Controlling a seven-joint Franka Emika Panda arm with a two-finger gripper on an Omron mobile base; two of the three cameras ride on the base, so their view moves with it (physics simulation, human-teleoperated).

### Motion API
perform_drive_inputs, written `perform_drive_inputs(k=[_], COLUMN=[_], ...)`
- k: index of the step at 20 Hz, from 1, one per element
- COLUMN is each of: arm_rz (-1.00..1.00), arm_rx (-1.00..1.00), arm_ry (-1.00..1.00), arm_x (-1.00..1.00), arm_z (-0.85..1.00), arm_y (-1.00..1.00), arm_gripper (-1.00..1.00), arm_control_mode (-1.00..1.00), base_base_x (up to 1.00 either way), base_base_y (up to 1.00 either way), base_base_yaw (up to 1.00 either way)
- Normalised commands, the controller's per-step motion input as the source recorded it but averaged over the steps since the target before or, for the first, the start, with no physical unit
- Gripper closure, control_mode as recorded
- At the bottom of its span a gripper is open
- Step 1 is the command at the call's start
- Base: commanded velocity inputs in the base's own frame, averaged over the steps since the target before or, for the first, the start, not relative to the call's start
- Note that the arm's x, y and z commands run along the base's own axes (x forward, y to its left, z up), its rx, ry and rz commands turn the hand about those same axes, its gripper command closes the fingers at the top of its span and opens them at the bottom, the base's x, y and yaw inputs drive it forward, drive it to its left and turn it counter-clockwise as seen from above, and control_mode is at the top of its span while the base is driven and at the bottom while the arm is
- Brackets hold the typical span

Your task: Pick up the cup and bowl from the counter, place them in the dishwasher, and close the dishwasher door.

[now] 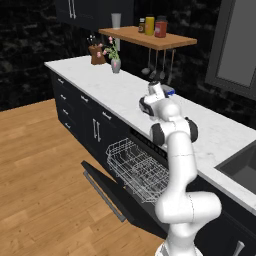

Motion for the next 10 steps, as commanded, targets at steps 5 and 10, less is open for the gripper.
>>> perform_drive_inputs(k=[5, 10], arm_rz=[0.00, 0.00], arm_rx=[0.16, 0.13], arm_ry=[-0.01, 0.00], arm_x=[-1.00, -1.00], arm_z=[0.12, 0.01], arm_y=[0.37, 0.59], arm_gripper=[1.00, 1.00], arm_control_mode=[-1.00, -1.00], base_base_x=[0.00, 0.00], base_base_y=[0.00, 0.00], base_base_yaw=[0.00, 0.00])
